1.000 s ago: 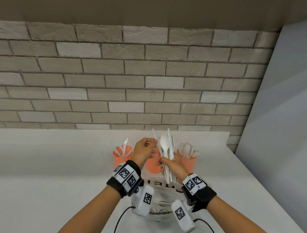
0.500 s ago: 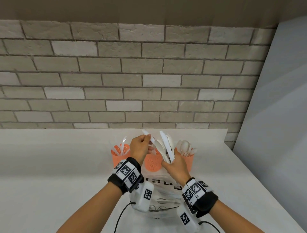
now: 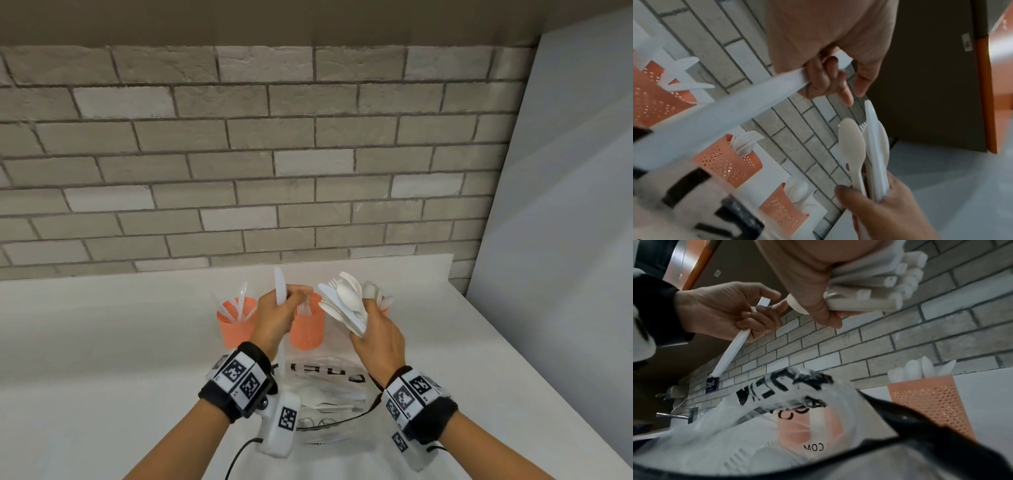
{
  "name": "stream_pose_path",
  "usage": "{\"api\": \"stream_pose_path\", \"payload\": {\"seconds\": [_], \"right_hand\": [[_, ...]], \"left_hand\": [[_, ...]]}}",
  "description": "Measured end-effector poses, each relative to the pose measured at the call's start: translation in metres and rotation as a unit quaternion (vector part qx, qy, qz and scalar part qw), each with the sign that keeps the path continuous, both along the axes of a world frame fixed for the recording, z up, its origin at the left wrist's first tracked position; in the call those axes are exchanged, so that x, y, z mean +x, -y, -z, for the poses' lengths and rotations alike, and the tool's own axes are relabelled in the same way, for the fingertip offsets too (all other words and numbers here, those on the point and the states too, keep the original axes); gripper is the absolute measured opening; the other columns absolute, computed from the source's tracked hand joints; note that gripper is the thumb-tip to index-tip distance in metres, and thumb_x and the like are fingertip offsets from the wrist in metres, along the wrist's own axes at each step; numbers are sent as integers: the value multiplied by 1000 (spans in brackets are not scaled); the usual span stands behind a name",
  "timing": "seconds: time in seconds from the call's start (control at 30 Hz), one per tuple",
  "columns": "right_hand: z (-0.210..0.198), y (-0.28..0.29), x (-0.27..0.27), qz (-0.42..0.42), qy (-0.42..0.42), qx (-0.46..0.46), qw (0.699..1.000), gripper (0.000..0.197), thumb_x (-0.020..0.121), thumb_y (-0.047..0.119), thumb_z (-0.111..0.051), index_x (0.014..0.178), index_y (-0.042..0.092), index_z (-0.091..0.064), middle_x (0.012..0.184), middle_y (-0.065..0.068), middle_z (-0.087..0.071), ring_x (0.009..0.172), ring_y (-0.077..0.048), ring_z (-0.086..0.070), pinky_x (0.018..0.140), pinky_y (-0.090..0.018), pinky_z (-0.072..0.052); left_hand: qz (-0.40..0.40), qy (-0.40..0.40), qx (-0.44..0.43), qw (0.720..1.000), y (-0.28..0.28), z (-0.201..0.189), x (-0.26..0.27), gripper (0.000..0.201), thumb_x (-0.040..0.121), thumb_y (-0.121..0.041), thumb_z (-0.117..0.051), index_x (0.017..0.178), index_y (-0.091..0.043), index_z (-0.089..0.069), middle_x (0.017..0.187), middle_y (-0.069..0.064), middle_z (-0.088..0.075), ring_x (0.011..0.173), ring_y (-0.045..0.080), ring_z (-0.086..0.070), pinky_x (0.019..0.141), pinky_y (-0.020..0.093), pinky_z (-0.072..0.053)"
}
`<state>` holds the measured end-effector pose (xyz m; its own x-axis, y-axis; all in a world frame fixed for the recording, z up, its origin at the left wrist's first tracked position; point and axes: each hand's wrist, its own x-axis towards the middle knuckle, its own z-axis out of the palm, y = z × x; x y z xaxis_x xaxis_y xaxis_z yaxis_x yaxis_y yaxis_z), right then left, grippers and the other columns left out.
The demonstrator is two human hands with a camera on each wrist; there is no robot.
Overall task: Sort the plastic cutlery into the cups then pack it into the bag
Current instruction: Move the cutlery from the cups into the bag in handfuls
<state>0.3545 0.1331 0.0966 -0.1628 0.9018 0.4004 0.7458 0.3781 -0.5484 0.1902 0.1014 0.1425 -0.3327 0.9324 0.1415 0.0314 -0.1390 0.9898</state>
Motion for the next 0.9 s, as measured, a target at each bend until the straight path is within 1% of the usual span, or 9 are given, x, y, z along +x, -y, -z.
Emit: {"api": "stream_pose_path", "payload": {"seconds": [0.1, 0.2, 0.27, 0.37, 0.47, 0.57, 0.7, 0.8, 0.9], "right_hand": [[-2, 2, 2, 1, -2, -29, 1000, 46, 85, 16, -56, 128, 19, -40, 98, -6, -65, 87, -29, -61, 60, -27, -34], [-4, 6, 4, -25, -11, -71, 997, 41, 82, 14, -57, 122, 18, -46, 94, -3, -64, 84, -26, -61, 56, -26, -34], [-3, 7, 4, -67, -26, -113, 991, 43, 79, 13, -60, 121, 18, -49, 91, 0, -62, 80, -21, -59, 56, -23, -39], [2, 5, 3, -134, -62, -210, 967, 41, 74, 10, -66, 112, 14, -53, 86, 2, -59, 79, -18, -57, 70, -30, -49], [1, 5, 3, -208, -106, -302, 924, 30, 74, 2, -68, 98, 15, -56, 78, 5, -52, 74, -12, -52, 71, -28, -48], [-5, 8, 5, -249, -114, -357, 893, 33, 79, -2, -65, 83, 27, -50, 74, 9, -50, 66, 0, -51, 61, -11, -43], [-3, 7, 6, -235, -153, -377, 883, 27, 79, -2, -66, 88, 18, -49, 70, -2, -50, 39, -2, -50, 40, -16, -43], [1, 7, 3, -200, -170, -354, 897, 25, 80, -1, -63, 91, 15, -47, 70, -5, -50, 40, -8, -50, 39, -18, -43], [1, 7, 0, -191, -195, -349, 896, 24, 81, 1, -62, 96, 12, -47, 71, -6, -49, 47, -13, -48, 40, -20, -43]], "left_hand": [[39, -17, 8, 999, 6, 3, 13, 17, 88, -17, -61, 104, -12, -67, 36, -14, -43, 33, 2, -27, 36, 13, -24], [36, -28, 11, 999, 6, -1, 22, 19, 87, -13, -63, 104, -5, -66, 40, -16, -48, 34, -2, -42, 39, 6, -30], [34, -30, 10, 999, 3, -3, 26, 17, 88, -8, -61, 102, 1, -65, 52, -13, -52, 37, -7, -47, 41, 2, -32], [31, -41, -18, 999, -6, 0, 26, 16, 88, -8, -60, 98, 3, -67, 71, 1, -60, 46, -8, -54, 46, 4, -37], [14, -59, -45, 997, -17, 5, 23, 18, 85, -12, -65, 93, 4, -70, 86, 12, -68, 75, 14, -62, 68, 21, -46], [3, -84, -57, 995, -24, 5, 21, 14, 84, -14, -67, 78, -2, -67, 71, 6, -64, 64, 15, -58, 52, 12, -44], [-33, -97, -66, 993, -27, -3, 20, 27, 85, -21, -66, 62, -11, -57, 56, 1, -54, 43, 8, -46, 42, 14, -34], [-56, -75, -75, 993, -29, -8, 20, 30, 86, -25, -65, 61, -11, -57, 55, 2, -52, 48, 14, -44, 47, 22, -35], [-17, -45, -87, 995, -26, -11, 24, 27, 87, -23, -64, 66, -10, -56, 55, 1, -46, 44, 11, -40, 42, 18, -33]]}}
